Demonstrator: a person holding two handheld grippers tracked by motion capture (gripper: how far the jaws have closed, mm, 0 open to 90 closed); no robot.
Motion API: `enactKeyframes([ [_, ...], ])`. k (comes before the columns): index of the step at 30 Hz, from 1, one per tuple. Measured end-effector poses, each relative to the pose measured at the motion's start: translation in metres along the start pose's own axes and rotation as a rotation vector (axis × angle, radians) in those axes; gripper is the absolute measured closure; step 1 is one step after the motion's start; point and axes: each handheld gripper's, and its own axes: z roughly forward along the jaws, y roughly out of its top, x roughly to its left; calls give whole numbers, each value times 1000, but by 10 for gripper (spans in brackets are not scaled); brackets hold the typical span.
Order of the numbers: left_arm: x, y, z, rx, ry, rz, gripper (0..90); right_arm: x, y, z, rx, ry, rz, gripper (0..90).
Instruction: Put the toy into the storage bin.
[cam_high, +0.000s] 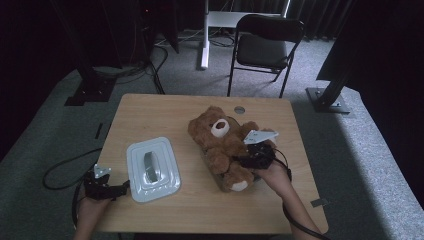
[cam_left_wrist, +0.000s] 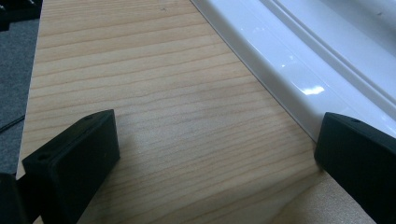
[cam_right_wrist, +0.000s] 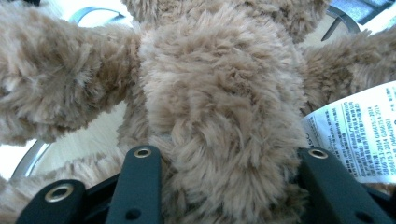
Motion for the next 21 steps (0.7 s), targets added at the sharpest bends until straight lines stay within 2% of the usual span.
enactKeyframes([
  [2, 0, 0, 0, 0, 0, 0, 6, -7, -3, -4, -1, 12, -3, 547],
  [5, 0, 0, 0, 0, 0, 0, 6, -13, -5, -8, -1, 32, 40, 381],
  [9, 0, 0, 0, 0, -1, 1, 6, -12, -2, -12, -1, 39, 57, 316],
  [16, 0, 0, 0, 0, 0, 1, 6, -9, 9, -17, -9, 15, 71, 261],
  [18, 0, 0, 0, 0, 0, 1, 6, -9, 12, -20, -25, 19, 88, 261],
  [21, 0, 0, 0, 1, -1, 2, 6, -10, 22, -28, -77, 11, 114, 264],
])
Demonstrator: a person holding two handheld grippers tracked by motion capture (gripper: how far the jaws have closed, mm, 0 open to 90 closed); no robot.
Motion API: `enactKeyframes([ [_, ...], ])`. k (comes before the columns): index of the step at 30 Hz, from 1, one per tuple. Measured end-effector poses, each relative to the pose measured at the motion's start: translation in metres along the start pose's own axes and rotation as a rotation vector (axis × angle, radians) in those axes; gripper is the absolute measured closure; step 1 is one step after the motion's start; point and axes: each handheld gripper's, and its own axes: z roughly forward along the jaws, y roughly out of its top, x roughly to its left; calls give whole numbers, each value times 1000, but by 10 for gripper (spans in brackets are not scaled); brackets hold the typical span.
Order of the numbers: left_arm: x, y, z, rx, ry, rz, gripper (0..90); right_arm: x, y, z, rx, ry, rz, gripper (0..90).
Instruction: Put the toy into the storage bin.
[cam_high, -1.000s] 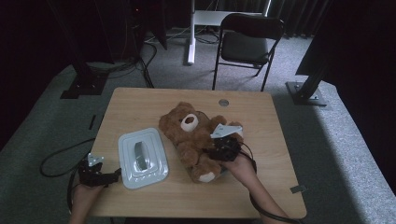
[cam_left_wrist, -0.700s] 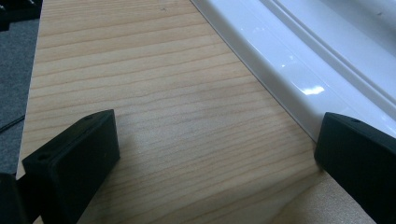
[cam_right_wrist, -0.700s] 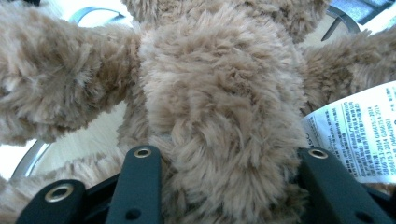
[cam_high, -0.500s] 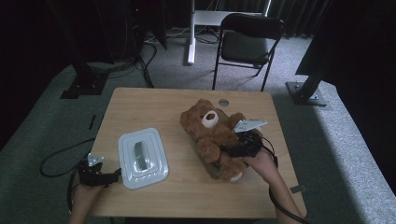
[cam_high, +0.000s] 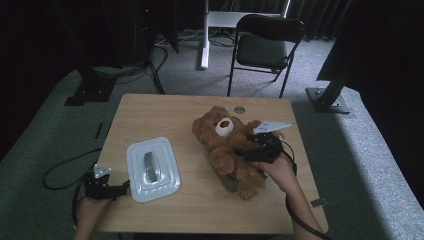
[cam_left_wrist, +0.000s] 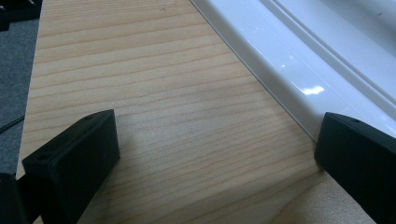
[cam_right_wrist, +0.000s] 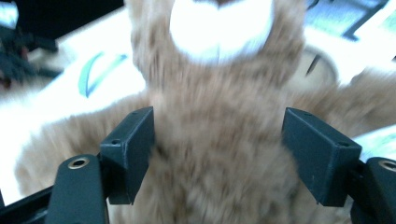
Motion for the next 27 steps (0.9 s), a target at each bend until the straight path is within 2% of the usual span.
enactKeyframes([
  [5, 0, 0, 0, -1, 1, 0, 6, -3, 27, -5, -77, -31, 37, 264],
  [8, 0, 0, 0, -2, 1, 0, 6, -1, 50, 1, -116, -35, 59, 272],
  [11, 0, 0, 0, -2, -1, 1, 6, 1, 67, 12, -115, -27, 62, 271],
  [15, 0, 0, 0, -2, -2, 1, 6, 4, 81, 35, -59, -40, 64, 274],
  [19, 0, 0, 0, -1, -3, 3, 6, 0, 77, 58, 24, -60, 77, 309],
  [20, 0, 0, 0, -1, -3, 3, 6, -1, 74, 63, 48, -49, 80, 310],
  [22, 0, 0, 0, -1, -3, 3, 6, -2, 71, 66, 58, -38, 84, 315],
  [23, 0, 0, 0, 0, -3, 4, 6, -7, 66, 68, 62, -23, 113, 327],
  [27, 0, 0, 0, -1, -3, 4, 6, -11, 59, 70, 89, -18, 127, 348],
])
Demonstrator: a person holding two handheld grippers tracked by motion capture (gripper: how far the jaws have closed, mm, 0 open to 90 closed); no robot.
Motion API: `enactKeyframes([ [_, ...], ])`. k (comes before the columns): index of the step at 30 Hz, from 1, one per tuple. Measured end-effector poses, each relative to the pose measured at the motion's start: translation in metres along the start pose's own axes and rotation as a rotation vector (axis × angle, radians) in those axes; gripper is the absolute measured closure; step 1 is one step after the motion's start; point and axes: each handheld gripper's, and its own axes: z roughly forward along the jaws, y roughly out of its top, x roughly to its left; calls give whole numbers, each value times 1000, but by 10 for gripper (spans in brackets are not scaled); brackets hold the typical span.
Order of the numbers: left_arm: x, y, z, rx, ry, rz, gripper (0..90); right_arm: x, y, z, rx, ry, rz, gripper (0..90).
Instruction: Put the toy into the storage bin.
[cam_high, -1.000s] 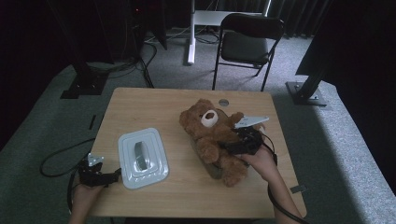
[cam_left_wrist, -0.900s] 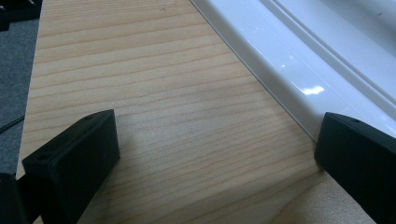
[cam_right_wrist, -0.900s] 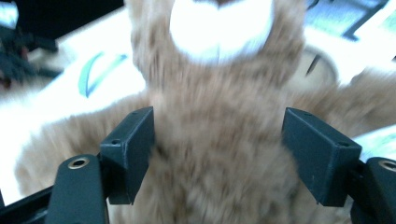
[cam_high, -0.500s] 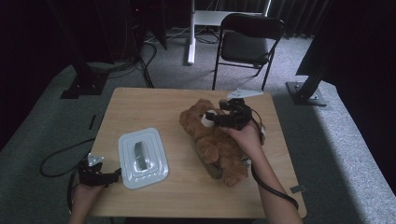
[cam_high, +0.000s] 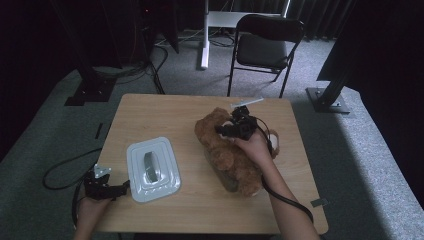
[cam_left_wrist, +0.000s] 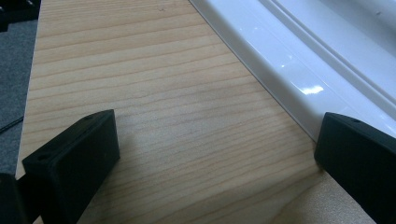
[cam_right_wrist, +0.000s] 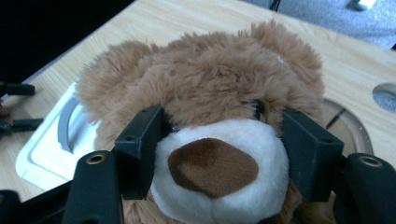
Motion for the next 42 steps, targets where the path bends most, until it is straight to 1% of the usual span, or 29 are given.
enactKeyframes([
  [2, 0, 0, 0, 0, 0, 0, 6, -3, -4, 3, 18, -2, 6, 355],
  [5, 0, 0, 0, 0, 0, 0, 6, -9, -9, 9, 58, -1, 30, 359],
  [8, 0, 0, 0, 0, 0, 0, 6, -10, -12, 17, 103, -7, 23, 361],
  [12, 0, 0, 0, 0, 0, 0, 6, -10, -11, 23, 131, 1, 33, 362],
  [13, 0, 0, 0, 0, 0, 0, 6, -10, -11, 23, 131, 1, 33, 362],
  [14, 0, 0, 0, 0, 0, 0, 6, -10, -11, 26, 143, 0, 29, 362],
  [15, 0, 0, 0, 0, 0, 0, 6, -10, -13, 33, 180, -10, 30, 362],
  [17, 0, 0, 0, 0, 0, 0, 6, -9, -18, 48, 250, -24, 11, 361],
  [19, 0, 0, 0, 0, 0, 0, 6, -3, -24, 65, 317, -51, -21, 356],
  [22, 0, 0, 0, 1, 0, 0, 6, -2, -22, 67, 296, -37, -9, 346],
  [28, 0, 0, 0, 0, -1, 0, 6, -2, -19, 63, 290, -36, 0, 326],
  [30, 0, 0, 0, 0, -1, 0, 6, -2, -17, 59, 271, -37, 3, 324],
  [32, 0, 0, 0, 0, -1, 0, 6, -2, -15, 54, 249, -22, 17, 327],
  [35, 0, 0, 0, 0, -1, 0, 6, 1, -10, 44, 210, 7, 25, 330],
  [38, 0, 0, 0, 0, -1, 0, 6, 8, -3, 31, 160, 7, -3, 331],
  [40, 0, 0, 0, 0, -1, 0, 6, 12, 1, 19, 125, 29, -11, 332],
  [42, 0, 0, 0, 0, -1, 0, 6, 15, 3, 8, 90, 39, -15, 332],
])
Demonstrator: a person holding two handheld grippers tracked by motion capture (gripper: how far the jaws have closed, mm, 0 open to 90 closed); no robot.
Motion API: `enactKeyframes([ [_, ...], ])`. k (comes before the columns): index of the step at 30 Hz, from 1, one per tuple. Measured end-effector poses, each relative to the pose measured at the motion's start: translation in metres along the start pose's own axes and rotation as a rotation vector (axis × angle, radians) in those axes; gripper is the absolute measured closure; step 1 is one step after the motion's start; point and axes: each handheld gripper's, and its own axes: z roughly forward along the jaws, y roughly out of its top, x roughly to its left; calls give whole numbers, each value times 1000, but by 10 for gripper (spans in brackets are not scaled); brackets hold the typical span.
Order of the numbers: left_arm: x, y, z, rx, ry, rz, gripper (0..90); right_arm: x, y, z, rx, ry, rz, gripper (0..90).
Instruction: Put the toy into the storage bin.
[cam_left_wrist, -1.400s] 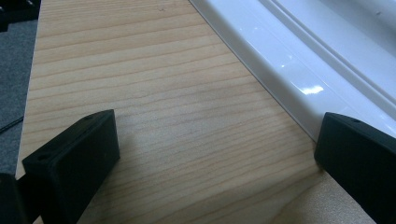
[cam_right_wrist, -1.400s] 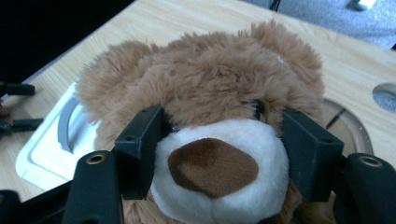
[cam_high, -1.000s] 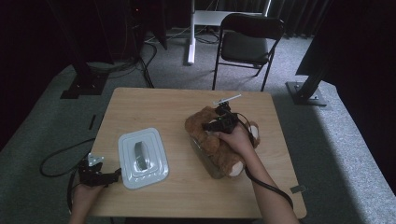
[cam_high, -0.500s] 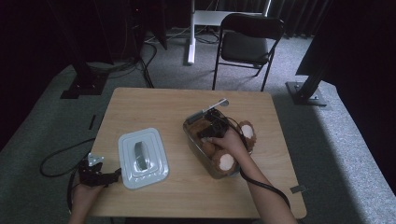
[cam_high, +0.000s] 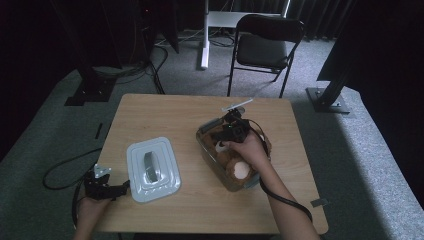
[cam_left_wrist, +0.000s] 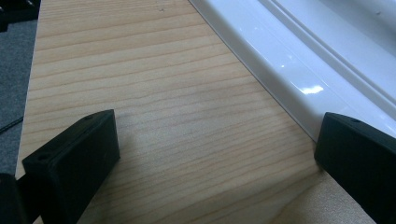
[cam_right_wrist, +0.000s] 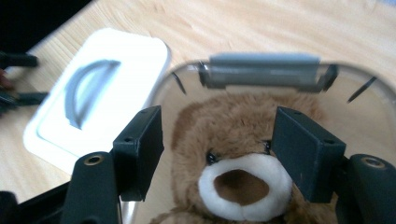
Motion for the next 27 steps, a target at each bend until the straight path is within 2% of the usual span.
enactKeyframes([
  [2, 0, 0, 0, 0, 0, 2, 6, 1, 0, -12, -30, 23, -9, 333],
  [8, 0, 0, 0, -1, 0, 1, 6, -2, -7, -52, -120, 49, -7, 347],
  [14, 0, 0, 0, -1, 0, 1, 6, -11, -21, -80, -179, 29, 13, 347],
  [19, 0, 0, 0, 0, 0, 1, 6, -19, -41, -91, -182, 5, 23, 397],
  [22, 0, 0, 0, 0, 0, 1, 6, -25, -56, -95, -159, -4, 23, 446],
  [23, 0, 0, 0, 0, 0, 1, 6, -27, -60, -96, -156, -9, 34, 451],
  [25, 0, 0, 0, 0, 0, 2, 6, -34, -67, -101, -147, 10, 70, 516],
  [26, 0, 0, 0, 0, 0, 1, 6, -37, -71, -104, -152, 5, 77, 519],
  [27, 0, 0, 0, 0, 0, 1, 6, -38, -74, -107, -159, -16, 76, 573],
])
